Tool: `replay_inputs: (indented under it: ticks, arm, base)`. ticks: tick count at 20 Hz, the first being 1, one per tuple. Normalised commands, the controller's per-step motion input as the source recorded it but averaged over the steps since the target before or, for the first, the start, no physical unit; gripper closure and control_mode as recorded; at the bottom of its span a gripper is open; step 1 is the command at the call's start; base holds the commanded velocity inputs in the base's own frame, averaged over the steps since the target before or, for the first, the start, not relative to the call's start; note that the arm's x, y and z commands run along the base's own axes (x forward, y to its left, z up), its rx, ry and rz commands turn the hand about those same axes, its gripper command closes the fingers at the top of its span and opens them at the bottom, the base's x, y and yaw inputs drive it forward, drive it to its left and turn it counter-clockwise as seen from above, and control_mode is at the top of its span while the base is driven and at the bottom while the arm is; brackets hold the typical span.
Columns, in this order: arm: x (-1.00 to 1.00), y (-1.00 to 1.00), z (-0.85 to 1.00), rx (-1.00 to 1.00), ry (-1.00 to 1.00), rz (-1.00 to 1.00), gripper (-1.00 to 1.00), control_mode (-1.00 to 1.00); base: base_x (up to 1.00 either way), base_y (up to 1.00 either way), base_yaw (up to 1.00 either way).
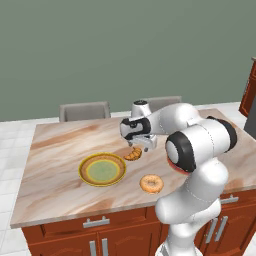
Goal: Place the pastries on the plates.
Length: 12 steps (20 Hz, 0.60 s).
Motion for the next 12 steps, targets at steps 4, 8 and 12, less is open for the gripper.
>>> replay_inputs:
  ticks: [4,8,12]
  arm:
    - [0.04,0.00,-0.37,0.00,0.00,0.00,-1.00,-1.00]
    - [0.00,0.00,-0.32,0.00,0.00,0.00,-1.00,-1.00]
    - [0.05,0.00,-0.26,0.00,0.00,0.00,-1.00,-1.00]
  base:
    - [0.00,0.00,0.00]
    - [0.00,0.00,0.00]
    - [0.00,0.00,0.00]
